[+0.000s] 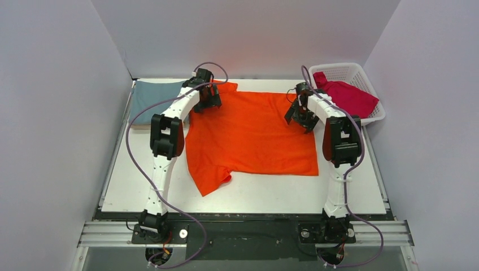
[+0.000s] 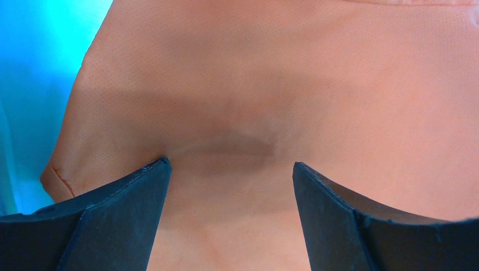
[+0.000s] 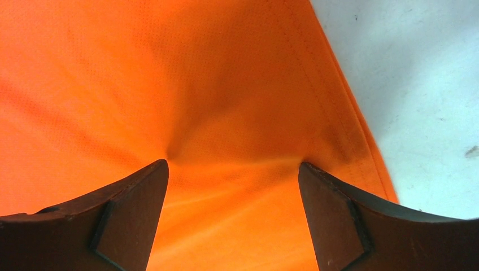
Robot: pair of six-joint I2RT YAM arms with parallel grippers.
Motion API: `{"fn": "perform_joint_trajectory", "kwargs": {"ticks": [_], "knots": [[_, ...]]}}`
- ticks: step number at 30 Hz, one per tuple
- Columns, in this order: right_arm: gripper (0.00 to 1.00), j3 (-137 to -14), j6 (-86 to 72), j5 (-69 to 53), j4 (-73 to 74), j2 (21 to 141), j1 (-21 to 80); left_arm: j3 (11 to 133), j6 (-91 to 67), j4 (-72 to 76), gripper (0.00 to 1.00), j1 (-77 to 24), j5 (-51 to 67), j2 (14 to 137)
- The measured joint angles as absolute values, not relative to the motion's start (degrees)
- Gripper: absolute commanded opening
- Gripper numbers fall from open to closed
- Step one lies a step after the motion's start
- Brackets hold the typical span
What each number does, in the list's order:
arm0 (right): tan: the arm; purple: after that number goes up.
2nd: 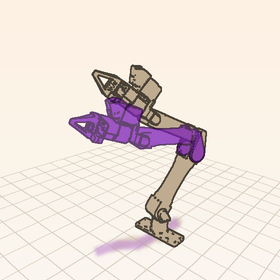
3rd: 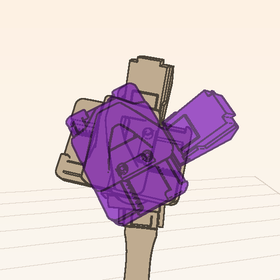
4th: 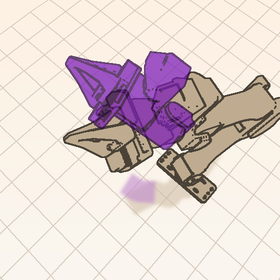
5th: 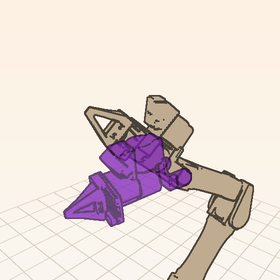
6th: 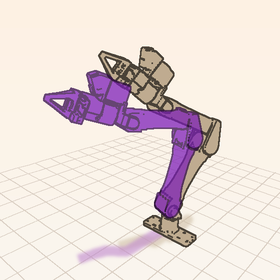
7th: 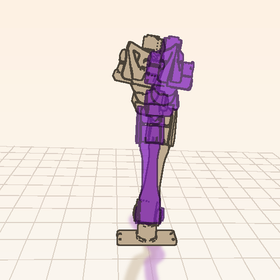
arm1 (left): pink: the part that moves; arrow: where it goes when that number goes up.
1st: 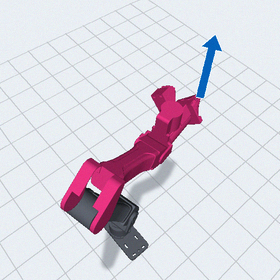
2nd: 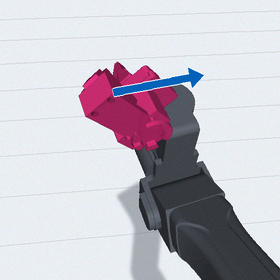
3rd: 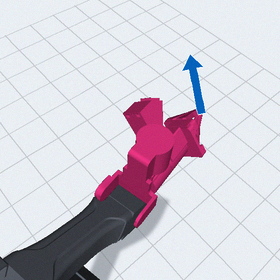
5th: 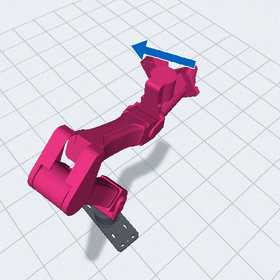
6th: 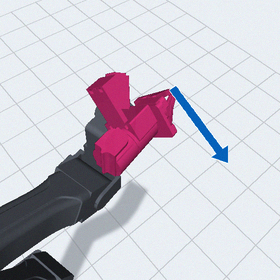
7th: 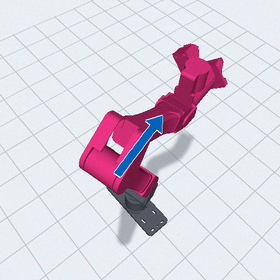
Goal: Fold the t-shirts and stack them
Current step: Flatten out the tshirt, then grab the side of the flattened tshirt closest away from the robot with both arms
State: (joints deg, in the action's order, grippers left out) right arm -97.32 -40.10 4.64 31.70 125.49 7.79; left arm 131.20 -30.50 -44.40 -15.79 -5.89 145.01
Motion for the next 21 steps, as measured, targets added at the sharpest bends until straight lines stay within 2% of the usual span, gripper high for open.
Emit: {"fn": "perform_joint_trajectory", "kwargs": {"ticks": [5, 9, 12, 18, 21], "knots": [[0.82, -97.8, -37.5, 4.7, 32.9, 123.8, 8.4, 131.1, -28.9, -46.3, 0.90, -15.8, -5.7, 143.9], [0.82, -91.8, -36.1, 5.8, 32.6, 113.7, 9.7, 124.5, -28.5, -47.3, 0.90, -16.6, -6.8, 135.3], [0.82, -82.7, -36.1, 7.2, 31.7, 101.2, 11.3, 110.8, -30.0, -45.9, 0.90, -18.5, -9.0, 121.0], [0.82, -57.6, -39.0, 8.8, 29.9, 73.2, 12.8, 72.6, -39.5, -42.5, 0.90, -26.6, -13.3, 83.7], [0.82, -45.9, -40.7, 9.0, 29.2, 64.6, 12.0, 58.8, -44.5, -43.5, 0.90, -30.2, -13.8, 72.1]]}}
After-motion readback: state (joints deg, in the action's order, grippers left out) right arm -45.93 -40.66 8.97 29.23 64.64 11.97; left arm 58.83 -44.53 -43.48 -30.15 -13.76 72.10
